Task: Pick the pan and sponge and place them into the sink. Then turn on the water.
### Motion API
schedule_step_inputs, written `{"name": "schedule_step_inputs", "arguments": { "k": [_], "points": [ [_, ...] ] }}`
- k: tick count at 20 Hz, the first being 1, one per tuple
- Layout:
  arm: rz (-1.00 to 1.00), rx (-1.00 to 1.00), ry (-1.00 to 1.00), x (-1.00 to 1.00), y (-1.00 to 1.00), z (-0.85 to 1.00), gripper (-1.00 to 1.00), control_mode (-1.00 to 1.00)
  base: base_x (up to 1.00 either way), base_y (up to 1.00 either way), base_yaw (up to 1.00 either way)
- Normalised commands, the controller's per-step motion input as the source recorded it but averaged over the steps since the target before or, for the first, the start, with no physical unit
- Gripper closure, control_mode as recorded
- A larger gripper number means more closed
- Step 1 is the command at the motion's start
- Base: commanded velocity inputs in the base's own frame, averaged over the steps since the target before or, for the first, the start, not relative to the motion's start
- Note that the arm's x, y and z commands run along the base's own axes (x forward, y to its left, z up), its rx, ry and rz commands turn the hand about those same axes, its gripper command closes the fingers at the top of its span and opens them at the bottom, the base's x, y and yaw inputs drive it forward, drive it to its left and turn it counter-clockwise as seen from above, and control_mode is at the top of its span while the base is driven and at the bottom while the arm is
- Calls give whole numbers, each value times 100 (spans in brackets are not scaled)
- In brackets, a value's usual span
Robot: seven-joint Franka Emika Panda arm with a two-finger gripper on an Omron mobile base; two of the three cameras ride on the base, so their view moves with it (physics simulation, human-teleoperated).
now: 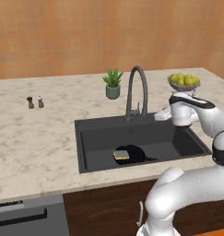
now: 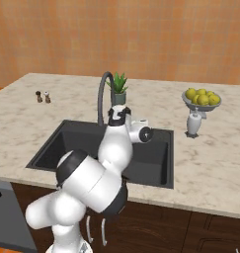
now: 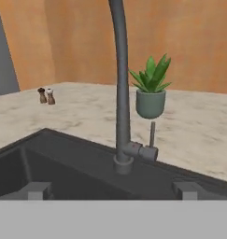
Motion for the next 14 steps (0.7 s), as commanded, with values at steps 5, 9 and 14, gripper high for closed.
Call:
{"name": "schedule_step_inputs", "arguments": {
  "k": [5,9,14],
  "points": [
    [0,27,28,25,-48,-1,-100,-100,0,0,0],
    [0,18,19,27,-8,-4,-100,-100,0,0,0],
    [0,12,17,28,1,-6,-100,-100,0,0,0]
  ]
}}
